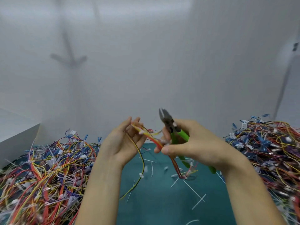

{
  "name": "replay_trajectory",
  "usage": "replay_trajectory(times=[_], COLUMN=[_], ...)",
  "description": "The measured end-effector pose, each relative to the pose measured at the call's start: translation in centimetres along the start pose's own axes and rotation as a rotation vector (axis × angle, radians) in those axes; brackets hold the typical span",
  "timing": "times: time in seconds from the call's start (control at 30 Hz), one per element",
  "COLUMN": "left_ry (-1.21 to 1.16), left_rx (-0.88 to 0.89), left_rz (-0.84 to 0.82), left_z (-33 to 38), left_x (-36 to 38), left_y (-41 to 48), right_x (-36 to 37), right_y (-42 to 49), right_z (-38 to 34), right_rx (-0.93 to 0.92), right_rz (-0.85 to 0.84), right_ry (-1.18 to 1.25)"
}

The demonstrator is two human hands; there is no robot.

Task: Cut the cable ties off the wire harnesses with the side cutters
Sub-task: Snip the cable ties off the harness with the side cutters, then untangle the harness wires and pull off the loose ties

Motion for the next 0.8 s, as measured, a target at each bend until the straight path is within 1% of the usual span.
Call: replay_trajectory(times=[0.03,0.07,0.1,0.27,0.33,0.43,0.53,0.6,0.7,0.8], left_ry=[0.010,0.027,0.071,0.440,0.550,0.675,0.748,0.771,0.808,0.828], left_rx=[0.024,0.049,0.085,0.328,0.408,0.474,0.494,0.499,0.507,0.569], left_rz=[-0.003,-0.017,-0.040,-0.126,-0.121,-0.168,-0.227,-0.242,-0.251,-0.194], left_z=[0.1,0.3,0.5,1.7,2.2,2.5,2.4,2.3,2.7,4.2], left_x=[0.0,0.1,0.3,1.2,1.2,1.5,2.1,2.3,2.5,2.4], left_y=[-0.1,-0.3,-0.4,-1.5,-1.9,-2.6,-3.0,-3.2,-3.8,-4.6], right_x=[0.3,0.1,-0.5,-4.2,-4.9,-4.5,-4.3,-4.5,-5.0,-5.8], right_y=[-0.2,-0.2,-0.1,0.6,1.1,1.6,1.5,1.0,0.4,-0.2], right_z=[0.3,0.6,1.1,4.4,6.3,10.2,14.8,16.8,18.7,20.1], right_rx=[0.033,0.063,0.090,0.254,0.283,0.329,0.455,0.523,0.575,0.625], right_rz=[-0.030,-0.024,0.012,0.305,0.349,0.307,0.264,0.263,0.242,0.229], right_ry=[-0.020,-0.052,-0.100,-0.344,-0.500,-0.735,-0.919,-0.978,-1.031,-1.059])
Point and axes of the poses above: each hand's wrist, its own y-axis towards the middle knuckle, its own x-axis out of the palm, z = x × y, the point moved 10 cm from there along y, towards the middle knuckle, and after that the axes turned 13 degrees about z, right-handed, at the moved point
